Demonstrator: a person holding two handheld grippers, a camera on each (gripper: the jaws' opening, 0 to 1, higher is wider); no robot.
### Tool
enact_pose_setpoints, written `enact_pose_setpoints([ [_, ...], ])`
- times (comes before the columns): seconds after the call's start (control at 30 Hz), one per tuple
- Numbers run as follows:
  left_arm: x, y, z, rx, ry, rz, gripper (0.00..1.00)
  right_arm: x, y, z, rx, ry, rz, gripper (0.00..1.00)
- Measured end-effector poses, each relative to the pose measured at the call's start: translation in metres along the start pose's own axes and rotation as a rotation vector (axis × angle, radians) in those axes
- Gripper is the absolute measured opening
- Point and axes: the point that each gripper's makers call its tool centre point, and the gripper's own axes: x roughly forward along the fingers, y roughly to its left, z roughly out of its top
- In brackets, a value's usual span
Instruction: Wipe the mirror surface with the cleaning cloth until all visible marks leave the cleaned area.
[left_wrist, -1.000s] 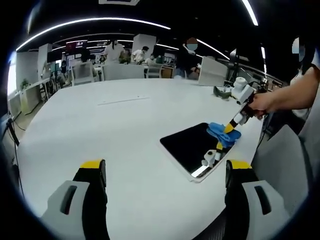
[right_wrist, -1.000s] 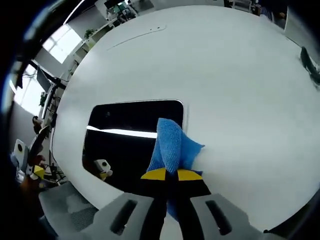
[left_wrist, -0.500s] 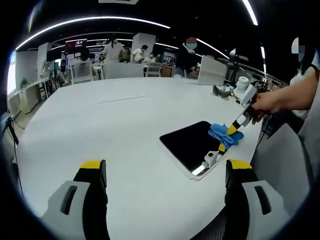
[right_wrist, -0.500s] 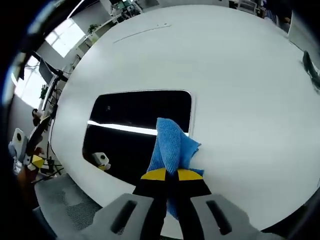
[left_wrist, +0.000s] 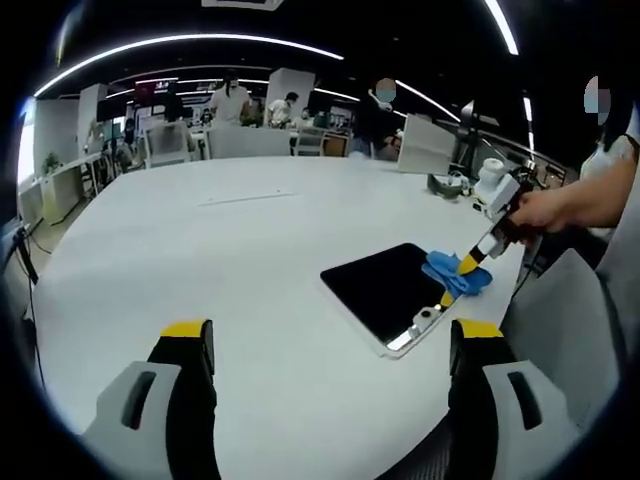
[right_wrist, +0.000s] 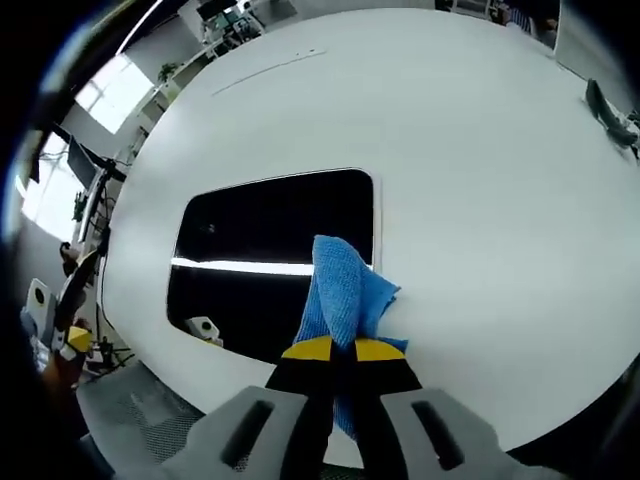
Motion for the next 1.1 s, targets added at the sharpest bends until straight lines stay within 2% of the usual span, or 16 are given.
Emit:
enact_pose_setpoints([
  [0.27, -0.001, 0.003, -0.001, 0.003, 0.007, 0.004, 0.98, 0.000, 0.000, -0.001, 0.041, 0.007, 0.013, 0.00],
  [0.67, -0.001, 0.003, -0.004, -0.011, 0.006, 0.011, 0.99, 0.004, -0.001, 0.001, 0.048, 0.006, 0.020, 0.00],
  [1.1, 0.002, 0.001, -0.001, -0.008, -0.003, -0.001, 0.99, 0.009, 0.015, 0.003, 0.053, 0.007, 0.032, 0.00],
])
